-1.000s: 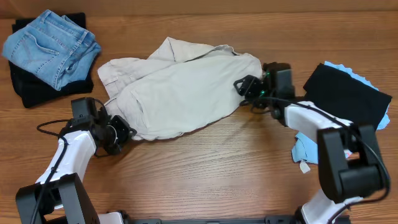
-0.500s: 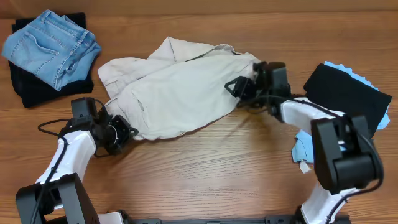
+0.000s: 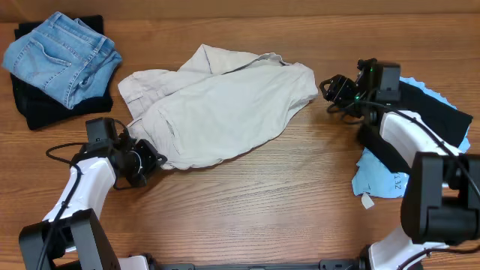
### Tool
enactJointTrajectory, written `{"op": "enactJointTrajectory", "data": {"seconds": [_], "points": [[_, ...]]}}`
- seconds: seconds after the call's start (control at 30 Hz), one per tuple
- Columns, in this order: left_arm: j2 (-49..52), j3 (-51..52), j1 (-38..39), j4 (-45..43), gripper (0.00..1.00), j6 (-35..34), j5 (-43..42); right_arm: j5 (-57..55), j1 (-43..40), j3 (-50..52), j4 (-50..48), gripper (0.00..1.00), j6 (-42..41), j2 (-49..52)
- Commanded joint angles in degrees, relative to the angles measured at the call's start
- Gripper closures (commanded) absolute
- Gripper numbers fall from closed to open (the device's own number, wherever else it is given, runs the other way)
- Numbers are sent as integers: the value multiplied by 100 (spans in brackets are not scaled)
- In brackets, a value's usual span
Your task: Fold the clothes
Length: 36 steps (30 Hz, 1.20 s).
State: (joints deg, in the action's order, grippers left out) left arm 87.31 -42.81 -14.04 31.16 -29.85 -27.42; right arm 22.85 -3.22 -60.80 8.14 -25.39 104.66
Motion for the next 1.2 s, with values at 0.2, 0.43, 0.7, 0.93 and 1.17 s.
{"op": "enactJointTrajectory", "data": {"seconds": [0.2, 0.43, 0.7, 0.93, 1.17], "points": [[33, -140, -42, 35, 96, 116, -114, 782, 205, -79, -1095, 36, 446, 1180], [31, -140, -42, 31, 95, 118, -59, 966, 675, -79, -1322, 36, 444, 1311], [31, -140, -42, 52, 95, 157, -52, 986, 629, -127, -1093, 92, 391, 1180], [31, -140, -42, 52, 94, 157, -57, -138, 389, -197, 428, 96, 111, -459], [31, -140, -42, 61, 95, 157, -57, -1541, 389, -197, 1976, 96, -616, -2028]]}}
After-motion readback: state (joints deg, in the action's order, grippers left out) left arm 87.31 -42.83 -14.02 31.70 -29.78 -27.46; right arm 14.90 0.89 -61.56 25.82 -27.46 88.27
